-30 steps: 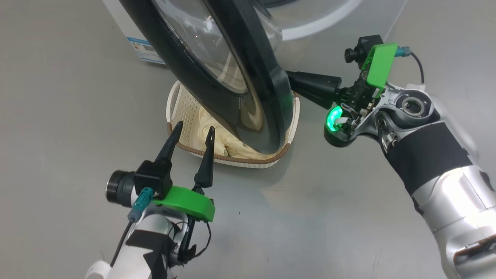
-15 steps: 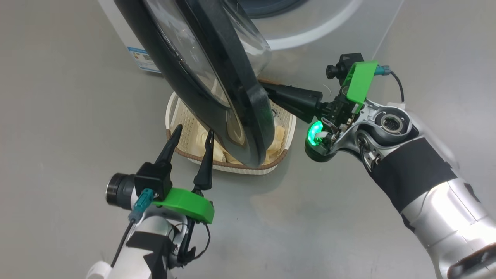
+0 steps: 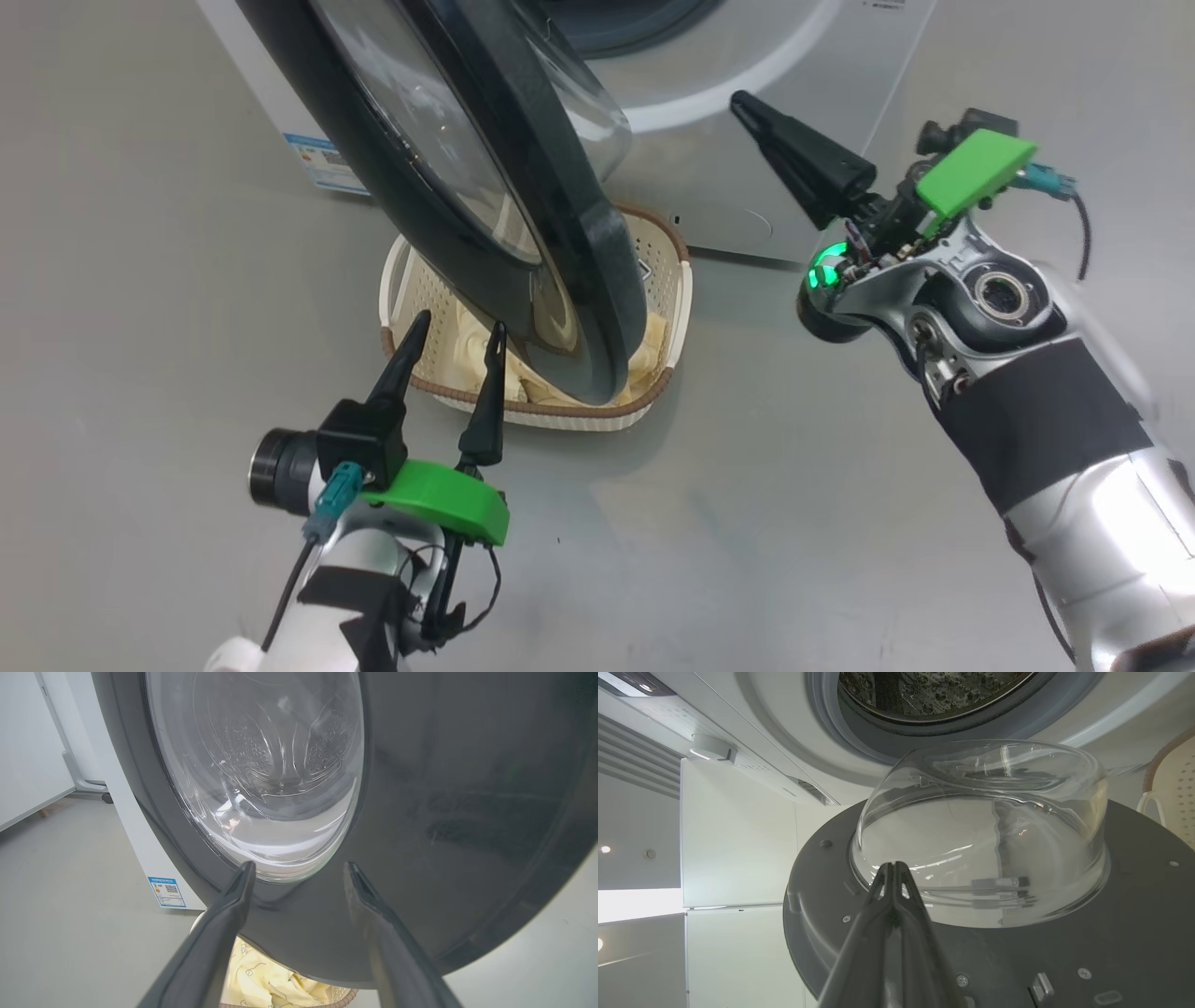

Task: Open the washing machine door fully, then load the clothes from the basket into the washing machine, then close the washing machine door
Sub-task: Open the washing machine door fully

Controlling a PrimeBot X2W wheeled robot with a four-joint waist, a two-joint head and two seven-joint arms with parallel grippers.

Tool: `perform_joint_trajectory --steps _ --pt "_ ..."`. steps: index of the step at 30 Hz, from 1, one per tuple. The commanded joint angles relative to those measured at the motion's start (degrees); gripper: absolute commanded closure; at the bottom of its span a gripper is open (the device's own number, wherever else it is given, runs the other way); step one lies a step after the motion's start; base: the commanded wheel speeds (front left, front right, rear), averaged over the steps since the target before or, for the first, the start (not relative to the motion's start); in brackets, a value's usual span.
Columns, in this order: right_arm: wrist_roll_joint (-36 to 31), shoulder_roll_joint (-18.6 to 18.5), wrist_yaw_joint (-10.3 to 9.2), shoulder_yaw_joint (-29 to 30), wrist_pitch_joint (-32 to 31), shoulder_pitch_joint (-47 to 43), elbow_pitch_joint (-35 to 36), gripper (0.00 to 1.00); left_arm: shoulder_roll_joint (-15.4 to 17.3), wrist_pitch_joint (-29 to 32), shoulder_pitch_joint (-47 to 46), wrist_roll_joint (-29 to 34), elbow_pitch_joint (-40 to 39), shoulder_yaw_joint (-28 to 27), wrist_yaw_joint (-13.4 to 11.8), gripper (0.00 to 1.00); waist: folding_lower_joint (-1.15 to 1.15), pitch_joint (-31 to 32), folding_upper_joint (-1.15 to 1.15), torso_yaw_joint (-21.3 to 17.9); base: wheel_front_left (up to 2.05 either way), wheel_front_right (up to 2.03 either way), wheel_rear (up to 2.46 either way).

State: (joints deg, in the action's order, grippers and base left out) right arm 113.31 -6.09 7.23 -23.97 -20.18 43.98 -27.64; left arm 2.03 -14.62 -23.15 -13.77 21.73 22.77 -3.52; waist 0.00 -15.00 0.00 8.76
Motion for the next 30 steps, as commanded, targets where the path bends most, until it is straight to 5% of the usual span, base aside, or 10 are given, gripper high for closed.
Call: perform_joint_trajectory --steps 1,2,5,6,21,30 --pt "-1.6 -0.6 0.25 1.2 2.6 -0.7 3.1 1.0 0.9 -0.4 -0.5 0.2 -1.5 -2.1 0.1 0.0 0.0 0.1 0.0 -0.3 0.0 0.0 0.0" --pt "-2.7 -1.3 0.25 1.8 4.3 -1.2 4.0 0.83 0.9 -0.4 -0.5 0.3 -1.5 -2.3 0.1 0.0 0.0 0.2 0.0 -0.6 0.0 0.0 0.0" --pt "-6.0 -3.3 0.25 3.5 9.1 -3.0 6.7 0.09 0.9 -0.4 -0.5 0.4 -1.3 -2.8 0.1 0.0 0.0 0.4 0.0 -1.1 0.0 0.0 0.0" --pt "-7.7 -4.1 0.25 3.8 10.8 -3.6 7.5 0.0 0.9 -0.4 -0.5 0.4 -1.3 -3.1 0.1 0.0 0.0 0.6 0.0 -1.4 0.0 0.0 0.0" --pt "-30.7 -12.1 0.25 2.7 30.8 -12.2 9.6 0.0 1.4 -0.4 1.7 1.0 -0.4 -5.7 0.2 0.0 0.0 3.7 0.0 -4.5 0.0 0.0 0.0" --pt "-50.2 -14.4 0.25 8.3 35.0 -19.2 6.8 0.0 1.9 -0.4 4.2 0.9 -0.3 -7.3 -0.1 0.0 0.0 6.2 0.0 -6.5 0.0 0.0 0.0"
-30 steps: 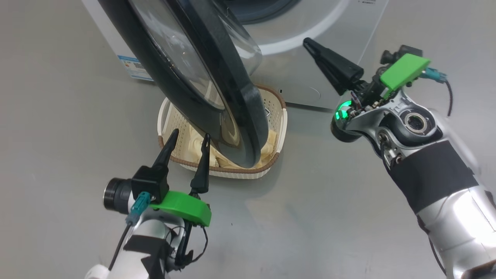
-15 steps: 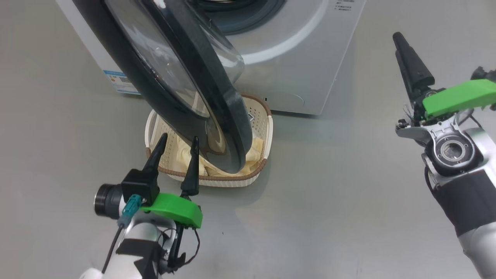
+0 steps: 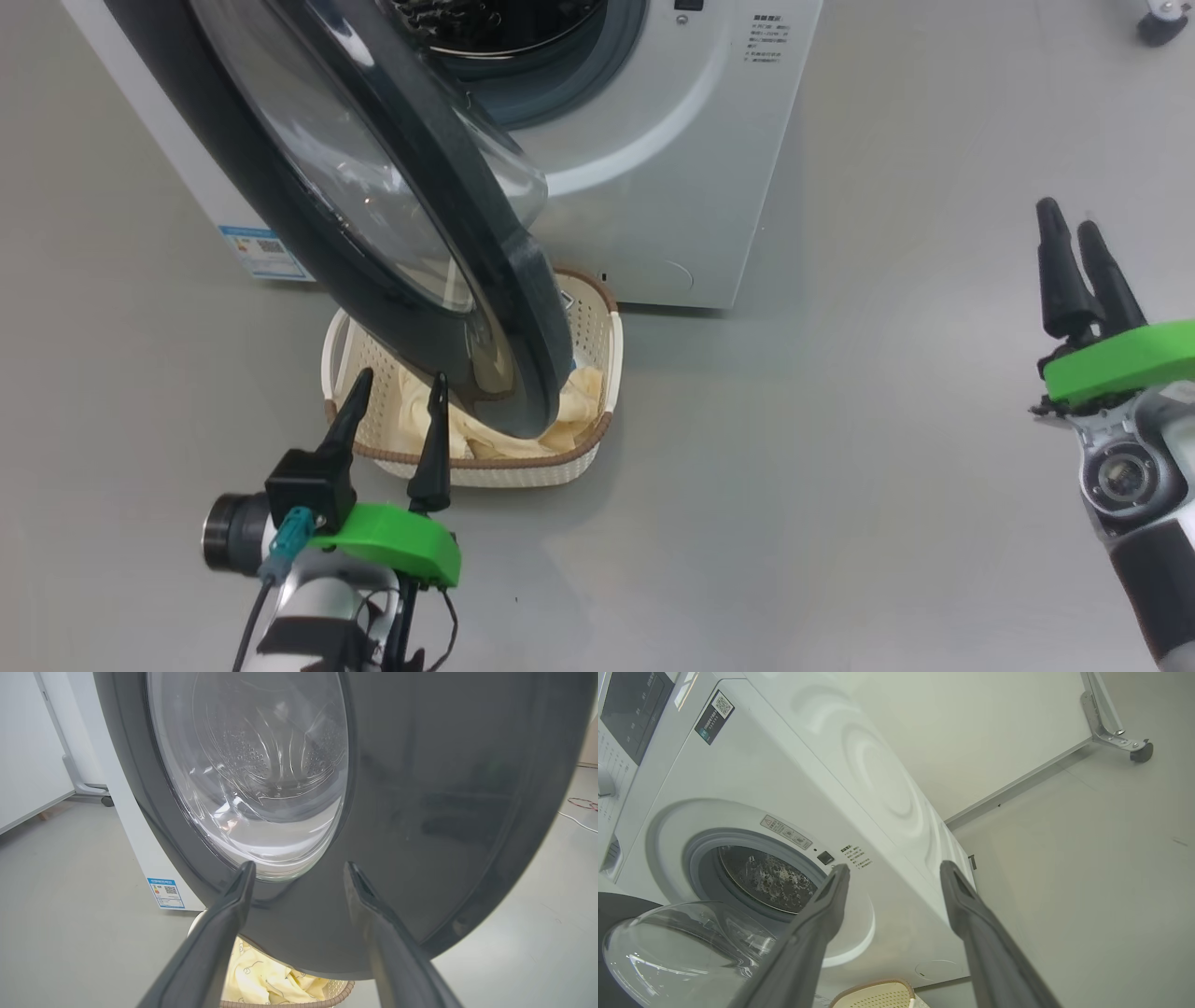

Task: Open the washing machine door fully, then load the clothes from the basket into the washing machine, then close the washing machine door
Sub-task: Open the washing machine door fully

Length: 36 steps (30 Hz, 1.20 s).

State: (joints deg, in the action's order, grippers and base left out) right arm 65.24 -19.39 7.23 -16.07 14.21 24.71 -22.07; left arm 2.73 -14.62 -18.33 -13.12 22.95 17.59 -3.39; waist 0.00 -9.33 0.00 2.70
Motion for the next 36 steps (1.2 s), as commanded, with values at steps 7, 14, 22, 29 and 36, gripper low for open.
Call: perform_joint_trajectory --steps 7,14,22,29,36 --pt "-24.4 3.0 0.25 10.0 0.8 -6.3 2.6 0.0 1.6 -0.4 1.2 0.2 -1.4 -2.6 -0.3 0.0 0.0 2.6 0.0 -1.3 0.0 0.0 0.0" --pt "-44.4 10.5 0.25 17.4 -1.9 -15.0 9.5 0.0 1.9 -0.4 2.7 0.0 -1.1 -2.6 -0.1 0.0 0.0 4.5 0.0 -1.7 0.0 0.0 0.0" --pt "-54.7 15.6 0.25 19.0 -6.2 -23.5 18.1 0.0 1.8 -0.4 3.7 -0.2 -0.4 -1.9 0.0 0.0 0.0 6.1 0.0 -2.0 0.0 0.0 0.0" --pt "-58.8 16.4 0.25 18.5 -7.3 -27.7 22.5 0.0 1.7 -0.4 4.3 -0.7 -0.3 -1.8 -0.2 0.0 0.0 7.0 0.0 -2.2 0.0 0.0 0.0" --pt "-58.3 16.5 0.25 15.4 -8.0 -29.7 25.4 0.0 2.0 -0.4 4.8 -1.1 -0.4 -1.8 -0.4 0.0 0.0 7.2 0.0 -2.6 0.0 0.0 0.0"
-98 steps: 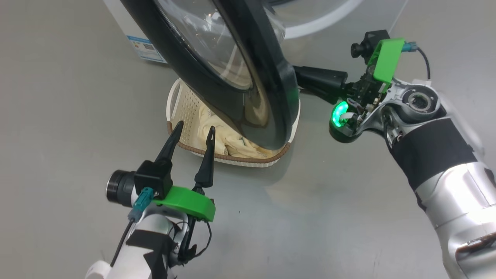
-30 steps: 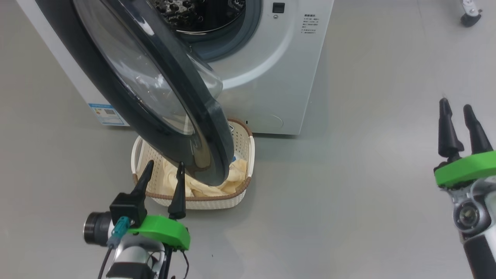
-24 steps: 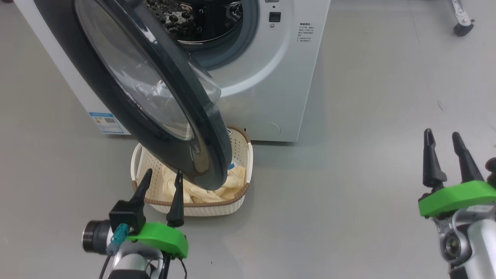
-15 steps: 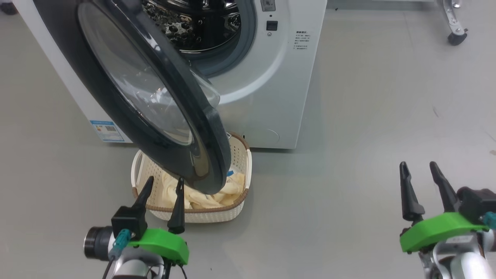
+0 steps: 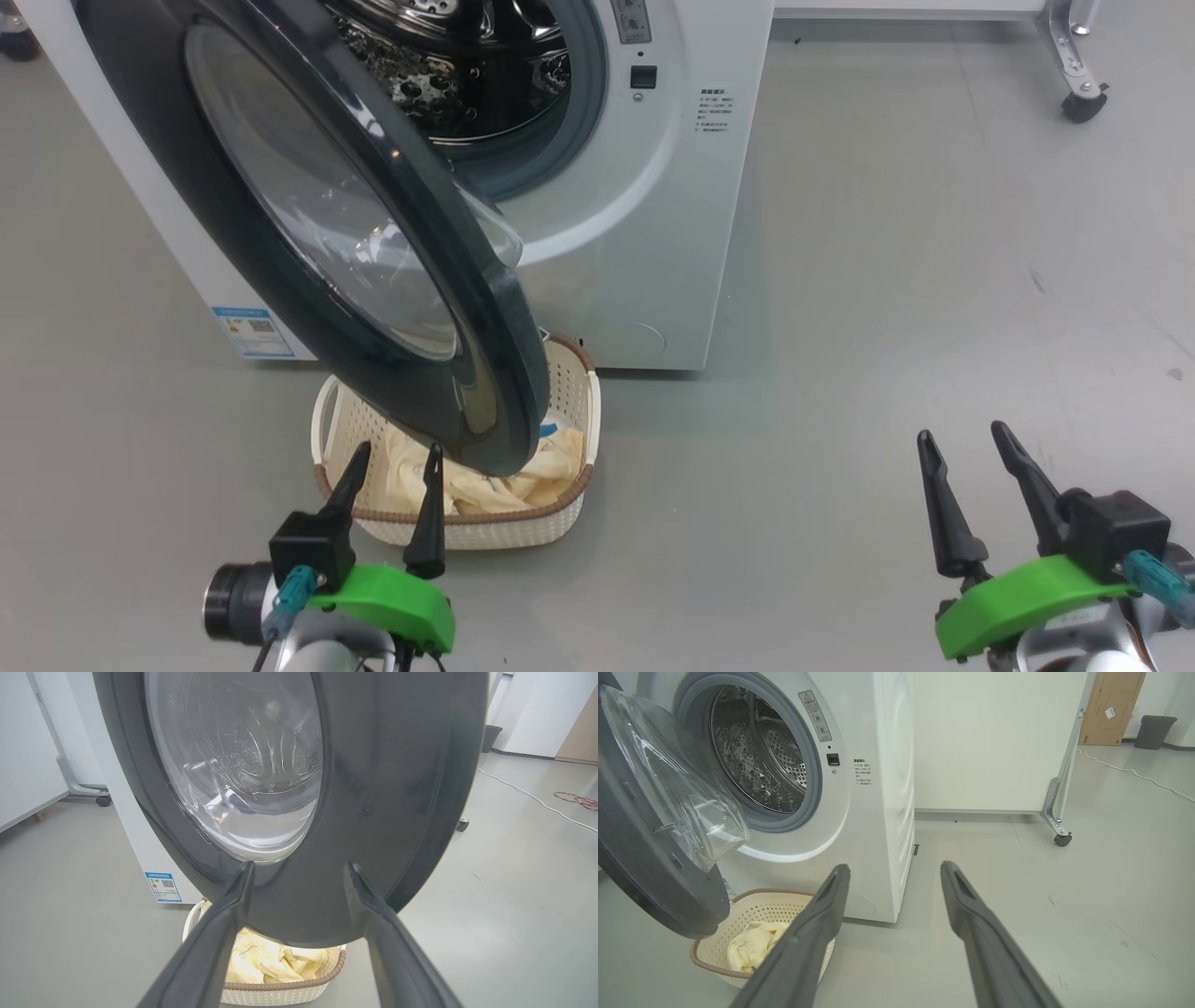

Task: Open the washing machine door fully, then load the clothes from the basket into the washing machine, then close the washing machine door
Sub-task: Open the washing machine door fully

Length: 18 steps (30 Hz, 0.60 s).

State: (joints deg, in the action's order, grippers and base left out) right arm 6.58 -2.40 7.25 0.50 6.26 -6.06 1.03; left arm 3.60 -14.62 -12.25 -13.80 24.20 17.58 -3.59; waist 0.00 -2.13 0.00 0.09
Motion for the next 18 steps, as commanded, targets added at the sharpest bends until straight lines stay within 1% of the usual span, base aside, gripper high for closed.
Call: perform_joint_trajectory --steps 1,18 --pt "0.4 -0.5 0.24 -1.3 -0.2 0.9 2.4 0.0 1.1 -0.4 -1.3 -0.4 -1.7 -1.8 -0.3 0.0 0.0 0.0 0.0 0.0 0.0 0.0 0.0" --pt "0.9 -0.5 0.24 -1.9 -0.3 0.6 2.5 0.0 1.8 -0.4 -1.6 -1.2 -2.0 -1.9 -0.8 0.0 0.0 -0.1 0.0 -0.1 0.0 0.0 0.0"
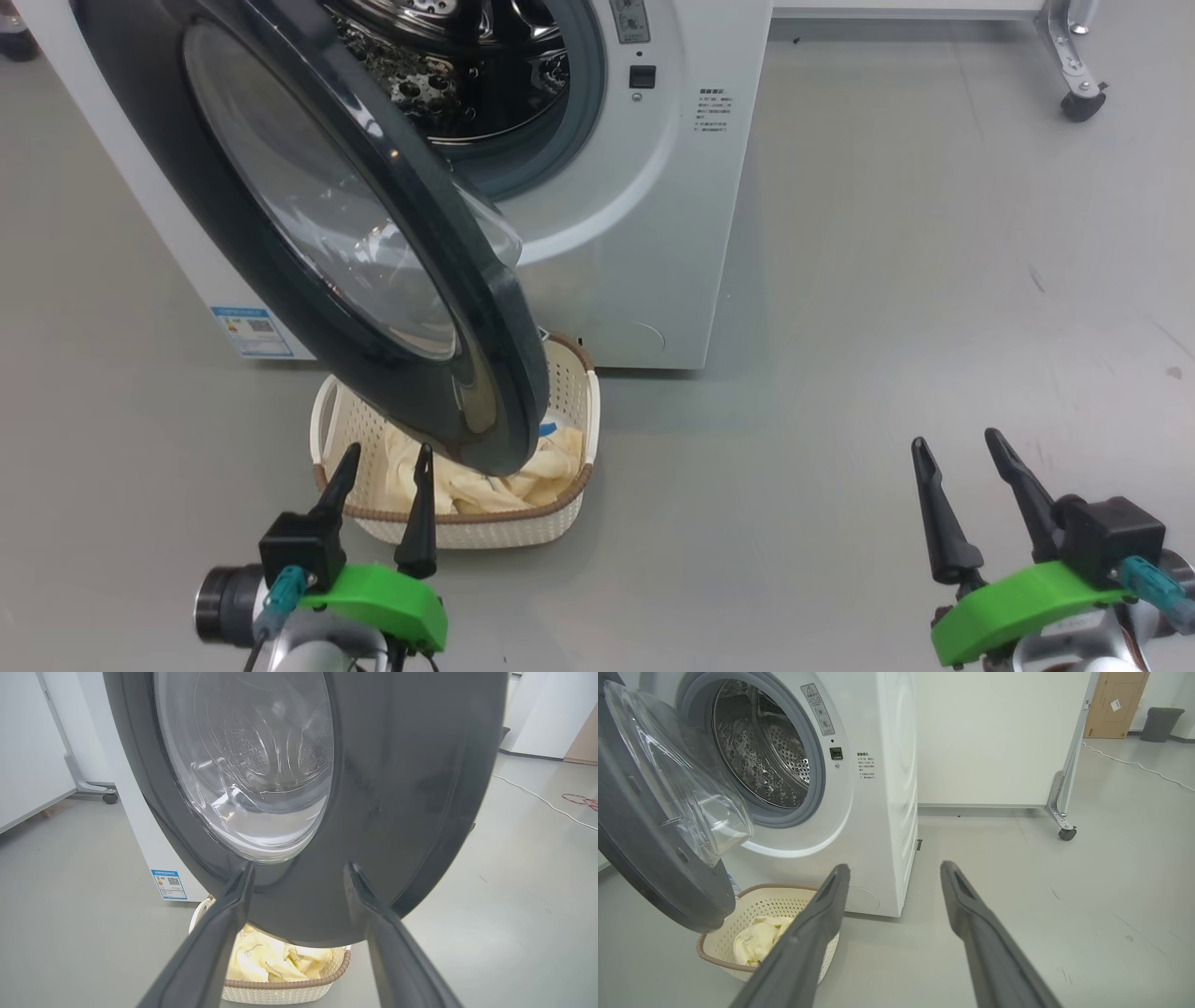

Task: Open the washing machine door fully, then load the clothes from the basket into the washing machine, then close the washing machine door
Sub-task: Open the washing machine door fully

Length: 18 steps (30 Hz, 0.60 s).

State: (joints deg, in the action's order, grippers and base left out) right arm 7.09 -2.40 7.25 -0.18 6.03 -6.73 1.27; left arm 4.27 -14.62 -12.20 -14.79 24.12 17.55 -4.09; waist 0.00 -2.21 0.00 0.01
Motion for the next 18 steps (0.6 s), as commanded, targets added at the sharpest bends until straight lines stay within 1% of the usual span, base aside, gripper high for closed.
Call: perform_joint_trajectory --steps 1,8,9,10,11,12,13,14,18 --pt "0.5 -0.5 0.24 -1.2 0.0 1.3 2.2 0.0 1.2 -0.4 -1.7 -0.2 -2.0 -2.0 -0.3 0.0 0.0 0.0 0.0 0.0 0.0 0.0 0.0" --pt "0.6 -0.5 0.24 -1.3 0.0 1.3 2.1 0.0 1.3 -0.4 -2.0 -0.5 -2.2 -2.0 -0.5 0.0 0.0 -0.2 0.0 -0.1 0.0 0.0 0.0" --pt "0.6 -0.5 0.24 -1.3 0.0 1.3 2.0 0.0 1.3 -0.4 -2.1 -0.6 -2.2 -2.0 -0.5 0.09 0.0 -0.2 0.0 -0.2 0.0 0.0 0.0" --pt "0.6 -0.5 0.24 -1.3 0.0 1.3 2.0 0.0 1.3 -0.4 -2.2 -0.6 -2.2 -2.0 -0.6 0.31 0.0 -0.2 0.0 -0.2 0.0 0.0 0.0" --pt "0.6 -0.5 0.24 -1.4 0.0 1.3 2.1 0.0 1.3 -0.4 -2.3 -0.7 -2.2 -1.9 -0.5 0.56 0.0 -0.2 0.0 -0.2 0.0 0.0 0.0" --pt "0.6 -0.5 0.24 -1.4 0.0 1.3 2.1 0.0 1.3 -0.4 -2.3 -0.7 -2.2 -1.9 -0.5 0.56 0.0 -0.2 0.0 -0.2 0.0 0.0 0.0" --pt "0.6 -0.5 0.24 -1.4 0.0 1.3 2.1 0.0 1.3 -0.4 -2.5 -0.8 -2.1 -1.9 -0.5 0.84 0.0 -0.2 0.0 -0.2 0.0 0.0 0.0" --pt "0.6 -0.5 0.24 -1.4 0.0 1.4 2.1 0.0 1.3 -0.3 -2.7 -0.9 -2.1 -1.8 -0.4 1.0 0.0 -0.2 0.0 -0.2 0.0 0.0 0.0" --pt "0.6 -0.5 0.24 -1.5 0.0 1.6 2.0 0.0 1.6 -0.1 -4.2 -1.0 -2.2 -2.1 -0.7 1.0 0.0 -0.4 0.0 -0.3 0.0 0.0 0.0"
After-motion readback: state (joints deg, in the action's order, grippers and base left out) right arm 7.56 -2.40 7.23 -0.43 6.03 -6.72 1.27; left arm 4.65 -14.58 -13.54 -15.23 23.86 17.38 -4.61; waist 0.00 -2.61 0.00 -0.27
